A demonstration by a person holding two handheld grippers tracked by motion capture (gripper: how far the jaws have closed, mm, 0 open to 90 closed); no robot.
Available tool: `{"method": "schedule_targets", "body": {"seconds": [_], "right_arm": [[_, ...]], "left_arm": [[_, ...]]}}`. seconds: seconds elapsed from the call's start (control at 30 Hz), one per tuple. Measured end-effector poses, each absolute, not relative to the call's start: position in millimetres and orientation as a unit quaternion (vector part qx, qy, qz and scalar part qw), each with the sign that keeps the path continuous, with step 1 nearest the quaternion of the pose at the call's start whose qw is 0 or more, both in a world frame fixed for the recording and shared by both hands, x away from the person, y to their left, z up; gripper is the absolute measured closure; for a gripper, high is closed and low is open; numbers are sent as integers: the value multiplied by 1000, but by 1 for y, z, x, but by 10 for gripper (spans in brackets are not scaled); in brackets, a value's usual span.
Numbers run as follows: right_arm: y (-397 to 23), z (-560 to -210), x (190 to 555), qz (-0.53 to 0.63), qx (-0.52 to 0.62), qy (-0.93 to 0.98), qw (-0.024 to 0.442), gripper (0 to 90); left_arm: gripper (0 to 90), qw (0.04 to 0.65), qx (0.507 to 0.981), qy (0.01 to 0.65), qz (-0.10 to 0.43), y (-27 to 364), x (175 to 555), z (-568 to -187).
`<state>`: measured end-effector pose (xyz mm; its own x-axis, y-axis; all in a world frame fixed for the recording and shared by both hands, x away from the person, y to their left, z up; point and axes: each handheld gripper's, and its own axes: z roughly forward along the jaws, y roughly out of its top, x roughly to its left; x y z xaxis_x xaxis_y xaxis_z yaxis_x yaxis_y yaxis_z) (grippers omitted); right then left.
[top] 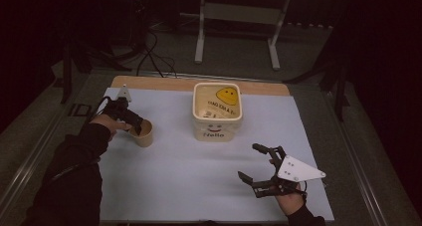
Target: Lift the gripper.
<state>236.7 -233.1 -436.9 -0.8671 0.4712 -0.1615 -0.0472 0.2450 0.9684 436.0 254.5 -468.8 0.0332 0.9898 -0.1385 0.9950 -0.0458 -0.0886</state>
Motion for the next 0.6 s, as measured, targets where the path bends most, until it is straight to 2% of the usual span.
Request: {"method": "schedule_targets", "body": {"seconds": [0.6], "right_arm": [[-230,-437,237,591,135,766,216,127]], "left_arm": [[19,19,716,693,-83,252,437,-469]]}}
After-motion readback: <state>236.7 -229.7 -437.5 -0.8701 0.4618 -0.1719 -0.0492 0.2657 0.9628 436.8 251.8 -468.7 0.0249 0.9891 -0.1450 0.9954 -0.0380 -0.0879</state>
